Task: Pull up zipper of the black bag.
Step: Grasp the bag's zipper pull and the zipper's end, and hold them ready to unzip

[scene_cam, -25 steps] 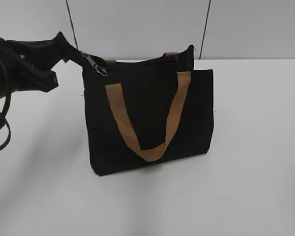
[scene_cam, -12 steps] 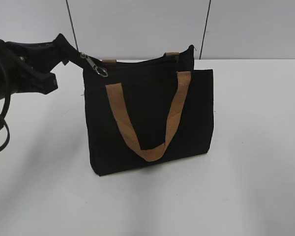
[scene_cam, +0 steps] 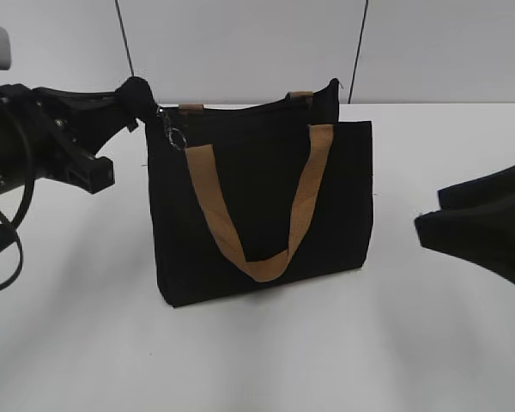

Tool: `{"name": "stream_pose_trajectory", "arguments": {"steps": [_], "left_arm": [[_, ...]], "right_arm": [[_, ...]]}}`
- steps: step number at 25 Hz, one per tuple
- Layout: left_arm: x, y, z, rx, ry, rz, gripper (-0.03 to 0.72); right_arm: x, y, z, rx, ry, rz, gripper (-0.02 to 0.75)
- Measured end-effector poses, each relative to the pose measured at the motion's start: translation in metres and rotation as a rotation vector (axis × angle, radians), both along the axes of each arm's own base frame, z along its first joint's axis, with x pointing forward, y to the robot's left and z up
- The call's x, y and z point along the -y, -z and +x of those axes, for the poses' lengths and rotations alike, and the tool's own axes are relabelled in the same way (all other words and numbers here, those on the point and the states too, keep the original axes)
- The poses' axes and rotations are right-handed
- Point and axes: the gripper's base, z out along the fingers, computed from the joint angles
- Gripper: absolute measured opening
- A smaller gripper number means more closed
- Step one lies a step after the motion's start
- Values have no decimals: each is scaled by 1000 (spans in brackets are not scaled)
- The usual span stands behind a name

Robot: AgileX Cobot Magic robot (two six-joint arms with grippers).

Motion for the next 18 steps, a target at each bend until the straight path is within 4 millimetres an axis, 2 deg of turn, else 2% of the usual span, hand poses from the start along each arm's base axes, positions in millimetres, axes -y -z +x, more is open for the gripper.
{"name": "stream_pose_trajectory", "arguments": {"steps": [5, 12, 18], "left_arm": [[1, 3, 1, -1, 9, 2, -6], [2, 0, 1, 23, 17, -17, -6], [2, -2, 1, 37, 18, -36, -6]], "right_arm": [[-26, 3, 22, 13, -153, -54, 308], [-83, -12, 73, 36, -305, -73, 308], [-131, -4, 109, 20, -386, -82, 308]]}}
